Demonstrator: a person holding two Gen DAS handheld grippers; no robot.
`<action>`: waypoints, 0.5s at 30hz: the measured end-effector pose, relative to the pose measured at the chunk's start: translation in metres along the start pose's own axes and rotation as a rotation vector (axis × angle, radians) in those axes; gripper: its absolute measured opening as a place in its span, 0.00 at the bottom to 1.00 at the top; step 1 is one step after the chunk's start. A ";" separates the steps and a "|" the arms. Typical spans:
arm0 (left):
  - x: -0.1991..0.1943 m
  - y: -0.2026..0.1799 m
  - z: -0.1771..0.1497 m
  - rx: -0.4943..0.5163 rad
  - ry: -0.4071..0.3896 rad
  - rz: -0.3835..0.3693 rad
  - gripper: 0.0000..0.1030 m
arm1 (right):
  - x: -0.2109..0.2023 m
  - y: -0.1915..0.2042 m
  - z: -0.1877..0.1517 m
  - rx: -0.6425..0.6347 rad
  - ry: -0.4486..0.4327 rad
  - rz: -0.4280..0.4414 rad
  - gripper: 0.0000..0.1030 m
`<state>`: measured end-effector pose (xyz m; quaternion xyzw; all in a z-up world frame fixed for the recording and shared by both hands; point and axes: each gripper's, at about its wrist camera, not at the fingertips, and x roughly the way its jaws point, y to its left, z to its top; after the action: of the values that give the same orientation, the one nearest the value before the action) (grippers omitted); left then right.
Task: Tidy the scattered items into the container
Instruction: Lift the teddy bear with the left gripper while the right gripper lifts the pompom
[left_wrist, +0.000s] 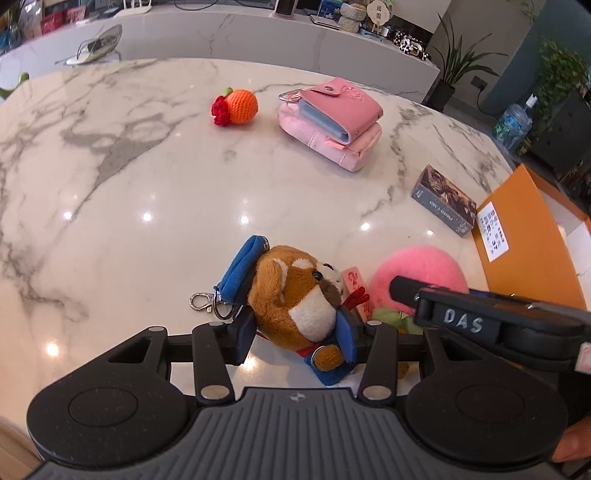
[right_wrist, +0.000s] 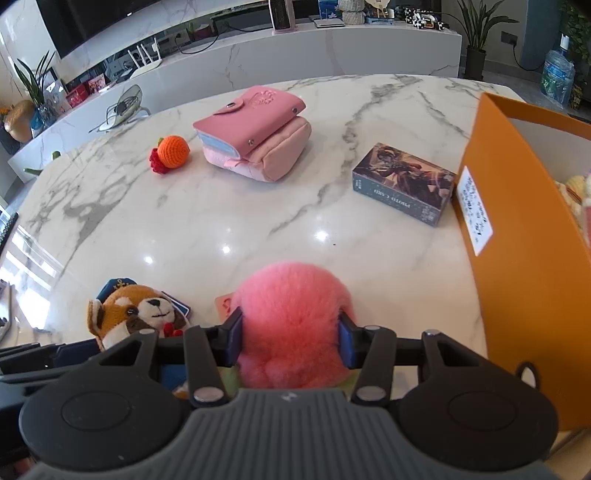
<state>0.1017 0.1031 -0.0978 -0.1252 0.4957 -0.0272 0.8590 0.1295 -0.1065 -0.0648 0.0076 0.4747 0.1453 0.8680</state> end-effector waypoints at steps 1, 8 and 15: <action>0.001 0.001 0.000 -0.003 -0.001 -0.005 0.52 | 0.003 0.001 0.000 -0.004 0.006 -0.002 0.51; 0.005 0.010 -0.001 -0.068 0.005 -0.042 0.61 | 0.015 0.004 -0.003 -0.018 0.038 -0.011 0.54; 0.001 0.020 -0.006 -0.160 0.023 -0.063 0.63 | 0.009 -0.003 -0.005 0.011 0.042 -0.001 0.55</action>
<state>0.0958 0.1214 -0.1066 -0.2089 0.5017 -0.0159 0.8393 0.1306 -0.1076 -0.0760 0.0088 0.4935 0.1423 0.8580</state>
